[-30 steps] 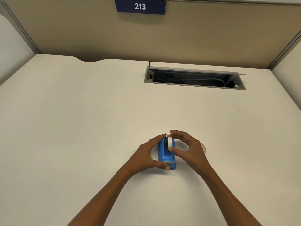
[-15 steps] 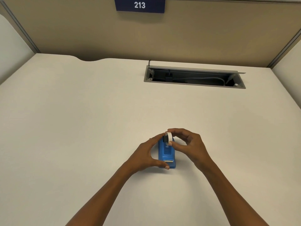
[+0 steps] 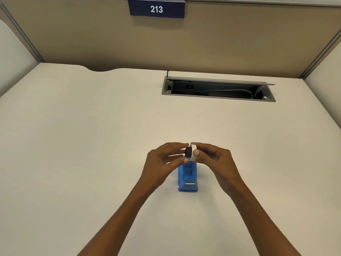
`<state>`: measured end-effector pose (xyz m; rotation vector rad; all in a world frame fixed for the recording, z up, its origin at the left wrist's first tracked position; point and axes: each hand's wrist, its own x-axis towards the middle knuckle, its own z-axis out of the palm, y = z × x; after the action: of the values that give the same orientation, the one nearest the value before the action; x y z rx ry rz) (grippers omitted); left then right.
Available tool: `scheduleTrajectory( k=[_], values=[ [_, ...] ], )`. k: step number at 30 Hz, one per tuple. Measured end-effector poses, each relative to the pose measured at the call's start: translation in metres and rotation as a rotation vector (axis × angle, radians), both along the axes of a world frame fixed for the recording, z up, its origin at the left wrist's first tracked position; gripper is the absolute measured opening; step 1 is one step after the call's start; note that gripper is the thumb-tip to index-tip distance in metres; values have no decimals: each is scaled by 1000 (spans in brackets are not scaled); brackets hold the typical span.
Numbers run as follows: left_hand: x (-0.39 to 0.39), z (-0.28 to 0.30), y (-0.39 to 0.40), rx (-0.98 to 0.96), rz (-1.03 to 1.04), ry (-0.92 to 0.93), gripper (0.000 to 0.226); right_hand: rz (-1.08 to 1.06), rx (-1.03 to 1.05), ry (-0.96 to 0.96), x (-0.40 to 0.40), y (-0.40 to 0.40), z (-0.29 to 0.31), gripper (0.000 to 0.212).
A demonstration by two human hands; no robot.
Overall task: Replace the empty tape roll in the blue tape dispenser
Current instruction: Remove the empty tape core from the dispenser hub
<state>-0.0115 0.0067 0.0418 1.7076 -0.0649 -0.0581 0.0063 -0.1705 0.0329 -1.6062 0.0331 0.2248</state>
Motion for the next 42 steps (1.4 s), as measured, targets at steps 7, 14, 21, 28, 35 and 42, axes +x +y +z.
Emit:
scheduleTrajectory(
  k=[7, 14, 21, 28, 35, 42],
  values=[
    [0, 7, -5, -18, 55, 20, 27, 10, 12, -3, 0, 5, 9, 38],
    [-1, 7, -13, -87, 137, 161, 24, -2, -23, 10, -1, 3, 3, 48],
    [-2, 10, -16, -145, 136, 191, 20, 10, -18, 5, -2, 2, 4, 29],
    [-5, 10, -16, -315, 158, 254, 15, 60, 47, -54, -4, -1, 5, 31],
    [-5, 10, -17, -365, 186, 315, 14, 78, 120, -71, -5, -2, 5, 38],
    [-4, 8, -14, -348, 211, 318, 23, 45, 166, -50, 0, -5, 0, 41]
  ],
)
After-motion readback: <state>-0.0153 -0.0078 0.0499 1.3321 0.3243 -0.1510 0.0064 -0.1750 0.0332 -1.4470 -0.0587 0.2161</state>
